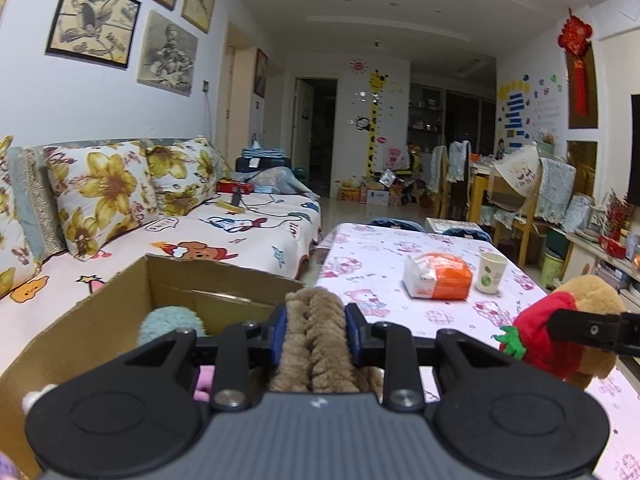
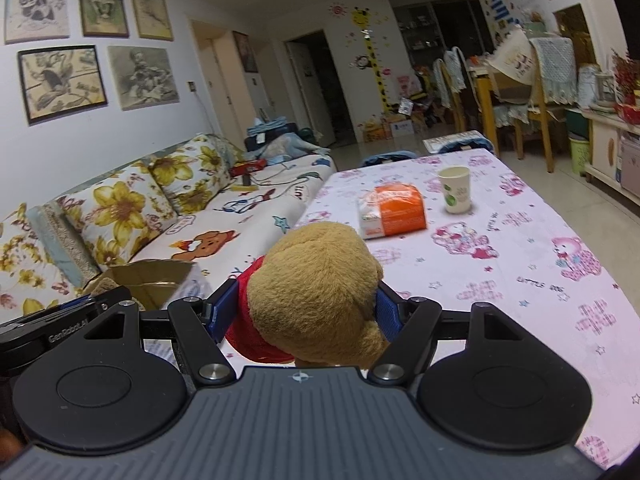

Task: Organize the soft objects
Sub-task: 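Carry the brown ring and plush bear over to the cardboard box, then open both grippers to drop the brown ring and bear into the box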

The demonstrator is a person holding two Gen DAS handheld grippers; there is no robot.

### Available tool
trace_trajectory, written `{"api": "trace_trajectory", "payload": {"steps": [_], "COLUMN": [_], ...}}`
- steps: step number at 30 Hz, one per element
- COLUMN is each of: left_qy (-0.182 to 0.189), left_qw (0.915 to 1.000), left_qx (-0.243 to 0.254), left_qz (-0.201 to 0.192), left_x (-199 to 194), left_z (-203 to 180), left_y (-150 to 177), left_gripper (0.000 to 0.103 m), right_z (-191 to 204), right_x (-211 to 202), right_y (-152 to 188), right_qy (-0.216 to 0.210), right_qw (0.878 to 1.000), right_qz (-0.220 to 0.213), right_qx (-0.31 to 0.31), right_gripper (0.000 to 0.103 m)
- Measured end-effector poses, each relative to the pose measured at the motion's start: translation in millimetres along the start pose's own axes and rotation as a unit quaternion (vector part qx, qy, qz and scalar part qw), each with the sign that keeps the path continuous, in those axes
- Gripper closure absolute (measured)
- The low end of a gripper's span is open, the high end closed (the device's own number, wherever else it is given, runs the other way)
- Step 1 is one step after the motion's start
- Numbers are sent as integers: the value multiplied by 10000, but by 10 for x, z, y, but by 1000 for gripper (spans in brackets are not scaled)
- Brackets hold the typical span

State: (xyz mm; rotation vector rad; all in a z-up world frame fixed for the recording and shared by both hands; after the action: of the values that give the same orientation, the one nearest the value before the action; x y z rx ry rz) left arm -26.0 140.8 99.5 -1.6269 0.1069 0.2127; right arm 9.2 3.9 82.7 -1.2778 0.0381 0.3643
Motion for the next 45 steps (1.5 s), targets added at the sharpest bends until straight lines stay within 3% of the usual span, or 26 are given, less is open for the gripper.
{"api": "trace_trajectory", "payload": {"steps": [24, 45], "left_qy": [-600, -1286], "left_qw": [9970, 9881], "left_qx": [-470, -841], "left_qz": [-124, 8], "left_x": [-31, 102], "left_z": [510, 1039], "left_y": [-12, 58], "left_gripper": [75, 74], "right_z": [376, 642], "right_x": [140, 434], "right_y": [-47, -137], "right_qy": [-852, -1475], "right_qw": [9940, 9868], "right_qz": [-12, 123], "right_qx": [-691, -659], "right_gripper": [15, 15]}}
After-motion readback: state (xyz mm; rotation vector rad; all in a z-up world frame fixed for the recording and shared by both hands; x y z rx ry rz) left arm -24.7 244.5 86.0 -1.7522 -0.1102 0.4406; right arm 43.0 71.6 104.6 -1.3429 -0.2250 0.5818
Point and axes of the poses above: each gripper's, at about its wrist camera, not at the fingertips, and x roughly the way its jaws point, z to its left, y to its underside, the point moved 4 cm from there along x, roughly the way its jaws point, and after that the axes turned 5 degrees about -z, right-handed, at the moved point
